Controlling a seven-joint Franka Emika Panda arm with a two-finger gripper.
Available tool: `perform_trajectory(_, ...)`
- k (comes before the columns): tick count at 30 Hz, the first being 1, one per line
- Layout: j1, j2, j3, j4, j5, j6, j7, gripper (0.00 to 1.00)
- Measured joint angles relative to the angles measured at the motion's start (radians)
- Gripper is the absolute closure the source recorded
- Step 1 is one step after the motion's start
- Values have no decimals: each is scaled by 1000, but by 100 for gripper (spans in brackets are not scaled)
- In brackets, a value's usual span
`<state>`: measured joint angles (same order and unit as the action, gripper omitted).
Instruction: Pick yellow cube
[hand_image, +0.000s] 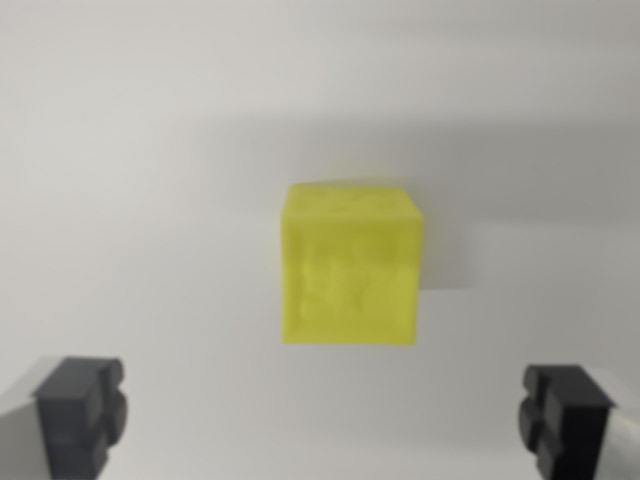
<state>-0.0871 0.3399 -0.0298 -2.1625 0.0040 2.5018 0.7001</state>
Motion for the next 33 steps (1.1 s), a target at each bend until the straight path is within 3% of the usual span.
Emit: perform_trajectory(33, -15, 141, 0, -16, 24, 156, -80, 0)
